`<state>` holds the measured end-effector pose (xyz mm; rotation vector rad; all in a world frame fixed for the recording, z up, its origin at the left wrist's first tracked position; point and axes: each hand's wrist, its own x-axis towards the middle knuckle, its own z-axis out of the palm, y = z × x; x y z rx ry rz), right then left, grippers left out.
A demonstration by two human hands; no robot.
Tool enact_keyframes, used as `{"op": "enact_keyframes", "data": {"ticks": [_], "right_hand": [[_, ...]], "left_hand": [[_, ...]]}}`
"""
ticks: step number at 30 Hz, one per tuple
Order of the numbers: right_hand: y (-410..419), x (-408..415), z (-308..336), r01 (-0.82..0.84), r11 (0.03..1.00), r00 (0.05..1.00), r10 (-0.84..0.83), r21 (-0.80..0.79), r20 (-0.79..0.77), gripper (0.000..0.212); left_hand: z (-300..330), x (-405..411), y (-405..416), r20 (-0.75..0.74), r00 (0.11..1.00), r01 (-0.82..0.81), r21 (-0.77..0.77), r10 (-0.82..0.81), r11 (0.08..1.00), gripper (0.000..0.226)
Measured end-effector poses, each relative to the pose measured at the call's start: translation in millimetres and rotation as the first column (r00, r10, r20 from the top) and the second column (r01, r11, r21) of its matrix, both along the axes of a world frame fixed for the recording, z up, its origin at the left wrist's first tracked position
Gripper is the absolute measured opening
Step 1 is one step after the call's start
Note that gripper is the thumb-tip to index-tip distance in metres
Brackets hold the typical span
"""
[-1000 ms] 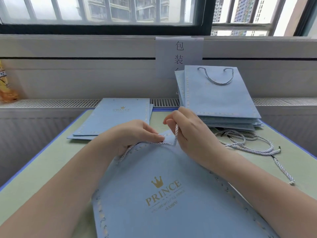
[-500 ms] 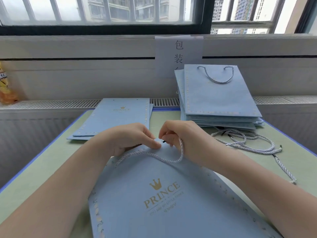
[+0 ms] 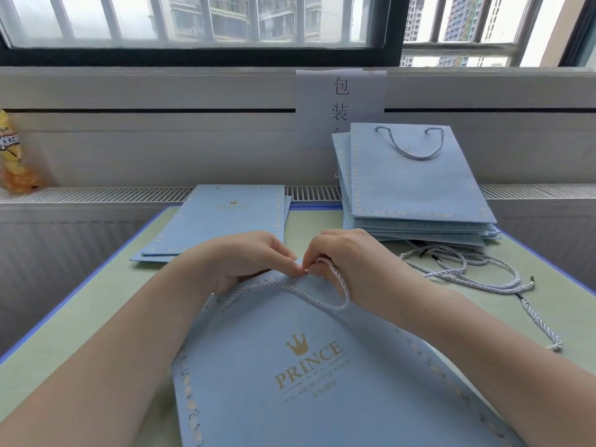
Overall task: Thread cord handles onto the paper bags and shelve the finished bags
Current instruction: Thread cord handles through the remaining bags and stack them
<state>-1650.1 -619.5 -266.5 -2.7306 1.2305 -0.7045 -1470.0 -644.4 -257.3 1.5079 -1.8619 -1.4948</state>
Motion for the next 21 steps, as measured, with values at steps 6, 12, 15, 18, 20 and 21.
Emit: {"op": "enact_keyframes", "data": {"ticks": [6, 12, 15, 18, 20, 21], "right_hand": [[4.0, -0.8, 0.0, 0.050, 0.999, 0.998, -0.050, 0.012, -0.028, 0.013], [5.2, 2.0, -4.9, 0.040, 0.998, 0.999, -0.040, -0.041, -0.019, 0.015], [0.5, 1.4, -5.4, -0.020, 1.000, 1.000, 0.020, -0.007, 0.020, 0.017], [-0.1, 0.8, -2.7, -0.022, 1.000, 0.989, 0.020, 0.014, 0.148, 0.015], [2.1, 0.4, 0.3, -0.015, 0.999, 0.970, 0.007, 0.030, 0.244, 0.010], [3.3, 0.4, 1.4, -0.017, 0.999, 0.962, 0.006, 0.037, 0.274, 0.006]], "left_hand": [[-1.0, 0.9, -1.8, -0.048, 0.999, 0.024, 0.037, -0.022, 0.999, 0.011], [-2.4, 2.5, -6.5, -0.093, 0.995, -0.021, 0.043, 0.025, 0.999, 0.021], [-3.4, 7.2, -8.3, -0.152, 0.988, 0.024, 0.082, -0.011, 0.996, 0.032], [-5.0, 12.2, -9.8, -0.255, 0.967, 0.057, 0.127, -0.023, 0.990, 0.034], [-5.9, 14.9, -10.8, -0.305, 0.950, 0.111, 0.143, -0.062, 0.983, 0.036], [-6.0, 16.0, -11.0, -0.315, 0.945, 0.140, 0.145, -0.088, 0.980, 0.038]]}}
